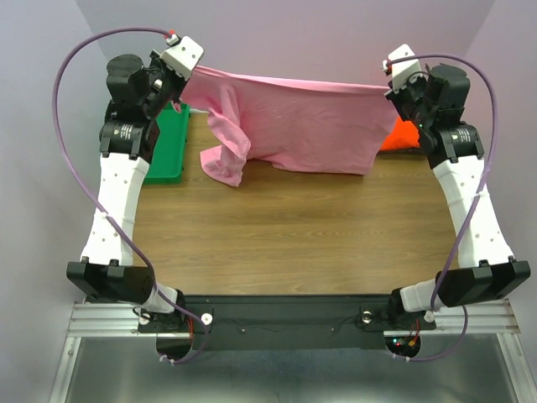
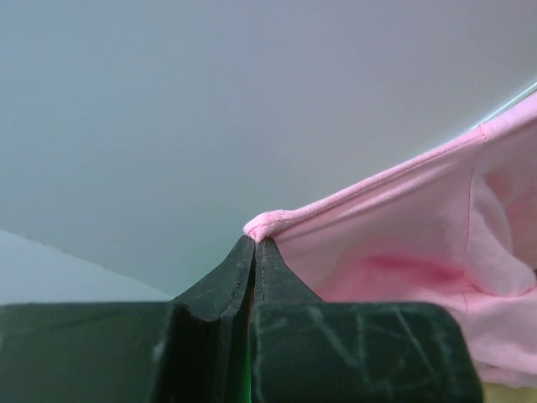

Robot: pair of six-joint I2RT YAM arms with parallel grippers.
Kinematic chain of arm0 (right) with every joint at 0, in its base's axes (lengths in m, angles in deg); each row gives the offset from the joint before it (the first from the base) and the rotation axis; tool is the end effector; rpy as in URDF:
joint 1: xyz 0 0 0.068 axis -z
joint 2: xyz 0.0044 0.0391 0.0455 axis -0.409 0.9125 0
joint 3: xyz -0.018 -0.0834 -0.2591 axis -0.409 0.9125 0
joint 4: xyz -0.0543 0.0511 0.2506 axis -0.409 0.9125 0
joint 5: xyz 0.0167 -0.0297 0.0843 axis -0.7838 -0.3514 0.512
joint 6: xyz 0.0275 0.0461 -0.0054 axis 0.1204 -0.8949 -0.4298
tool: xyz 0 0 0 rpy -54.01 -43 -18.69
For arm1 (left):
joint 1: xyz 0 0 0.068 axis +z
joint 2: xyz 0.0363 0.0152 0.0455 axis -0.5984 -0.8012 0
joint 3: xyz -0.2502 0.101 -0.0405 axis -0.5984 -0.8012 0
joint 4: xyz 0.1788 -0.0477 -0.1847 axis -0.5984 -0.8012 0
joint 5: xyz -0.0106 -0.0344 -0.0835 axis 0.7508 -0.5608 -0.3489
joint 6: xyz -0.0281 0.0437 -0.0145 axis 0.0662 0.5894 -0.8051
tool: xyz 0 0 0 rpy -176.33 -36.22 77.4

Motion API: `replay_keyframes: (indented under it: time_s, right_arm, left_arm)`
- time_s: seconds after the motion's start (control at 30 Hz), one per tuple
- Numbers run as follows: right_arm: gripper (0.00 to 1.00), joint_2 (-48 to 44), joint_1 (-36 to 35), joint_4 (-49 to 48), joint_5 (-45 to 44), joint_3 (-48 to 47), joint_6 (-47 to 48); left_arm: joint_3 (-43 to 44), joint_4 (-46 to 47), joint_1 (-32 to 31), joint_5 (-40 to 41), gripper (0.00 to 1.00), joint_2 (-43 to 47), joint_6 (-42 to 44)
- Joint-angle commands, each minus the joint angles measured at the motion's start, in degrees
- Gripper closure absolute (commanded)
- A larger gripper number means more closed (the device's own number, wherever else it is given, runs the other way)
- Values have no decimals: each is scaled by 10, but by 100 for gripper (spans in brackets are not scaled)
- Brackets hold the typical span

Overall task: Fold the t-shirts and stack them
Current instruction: Flatten the tshirt out

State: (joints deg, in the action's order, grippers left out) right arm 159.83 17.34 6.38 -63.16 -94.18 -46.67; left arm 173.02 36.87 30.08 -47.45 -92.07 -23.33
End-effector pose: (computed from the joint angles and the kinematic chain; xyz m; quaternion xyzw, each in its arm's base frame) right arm 0.2995 0.0337 0.4792 -0.2749 0.7316 -0.1829 0.5964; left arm 0.3023 -0.0457 0.5301 0.3372 0.5697 0.0933 0.7436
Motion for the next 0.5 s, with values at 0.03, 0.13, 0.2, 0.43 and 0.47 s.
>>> replay_keyframes:
  time_s: [0.03,0.13,0.2,0.43,0.47]
  right_arm:
    - [99,-13,10,-36,-57,-43,23]
    - [99,-15,11,-37,-60,-47,32]
    - [99,-19,10,-37,-61,-45,38]
    - [99,-15,11,-47,-78,-66,47]
    - [99,-11,10,-49,-80,-71,46]
  left_arm:
    - [-4,52,10,39,100,57,60]
    - [-7,49,10,23,100,66,37]
    - [-3,40,11,18,100,68,23]
    - [26,44,49,-23,100,75,-101]
    - [30,45,54,-34,100,72,-119]
